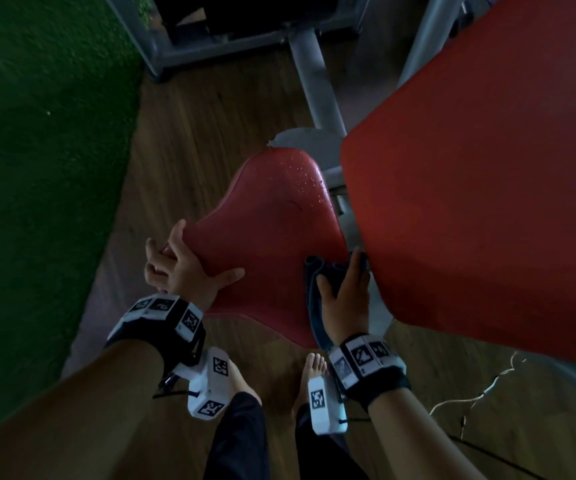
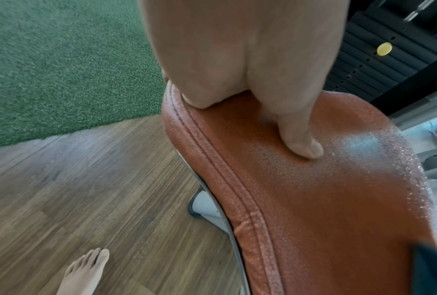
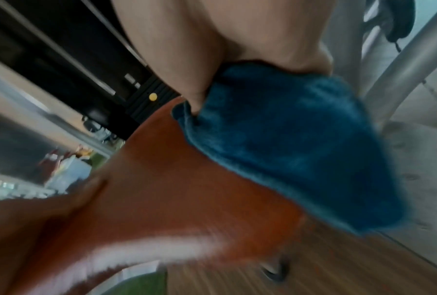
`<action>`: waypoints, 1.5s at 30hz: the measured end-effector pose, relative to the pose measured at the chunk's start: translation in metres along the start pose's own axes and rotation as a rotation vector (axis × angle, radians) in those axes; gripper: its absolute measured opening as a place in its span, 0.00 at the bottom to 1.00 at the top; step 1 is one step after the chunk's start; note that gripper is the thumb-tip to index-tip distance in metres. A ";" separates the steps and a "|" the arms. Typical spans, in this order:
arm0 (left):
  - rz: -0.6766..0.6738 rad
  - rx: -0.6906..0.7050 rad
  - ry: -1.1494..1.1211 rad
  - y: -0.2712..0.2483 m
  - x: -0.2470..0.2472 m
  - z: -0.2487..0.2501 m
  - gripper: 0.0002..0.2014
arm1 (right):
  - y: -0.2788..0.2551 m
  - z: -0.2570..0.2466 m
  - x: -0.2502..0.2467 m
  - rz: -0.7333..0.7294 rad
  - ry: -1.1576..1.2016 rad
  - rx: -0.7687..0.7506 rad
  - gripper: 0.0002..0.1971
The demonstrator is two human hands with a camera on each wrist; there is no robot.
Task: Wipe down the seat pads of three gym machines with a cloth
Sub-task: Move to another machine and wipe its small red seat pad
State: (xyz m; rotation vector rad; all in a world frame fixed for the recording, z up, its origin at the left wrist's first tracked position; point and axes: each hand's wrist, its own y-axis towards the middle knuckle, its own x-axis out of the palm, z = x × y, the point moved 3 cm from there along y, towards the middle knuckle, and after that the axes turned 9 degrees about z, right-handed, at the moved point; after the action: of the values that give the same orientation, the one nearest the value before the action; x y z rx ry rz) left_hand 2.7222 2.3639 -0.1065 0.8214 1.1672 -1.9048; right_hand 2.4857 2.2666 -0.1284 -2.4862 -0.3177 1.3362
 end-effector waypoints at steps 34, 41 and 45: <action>-0.070 -0.048 0.027 0.001 0.000 0.004 0.62 | 0.015 -0.072 0.008 -0.019 -0.311 -0.569 0.45; -0.083 -0.045 0.002 0.002 0.000 0.002 0.61 | 0.031 -0.082 0.005 0.074 -0.288 -0.557 0.33; -0.074 -0.050 0.006 0.001 0.000 0.002 0.62 | 0.037 -0.084 0.009 0.064 -0.362 -0.563 0.30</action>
State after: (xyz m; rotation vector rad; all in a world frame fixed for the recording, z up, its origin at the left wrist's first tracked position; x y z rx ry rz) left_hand 2.7226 2.3620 -0.1061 0.7667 1.2593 -1.9265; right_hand 2.5633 2.2218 -0.1052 -2.6773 -0.7991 1.9477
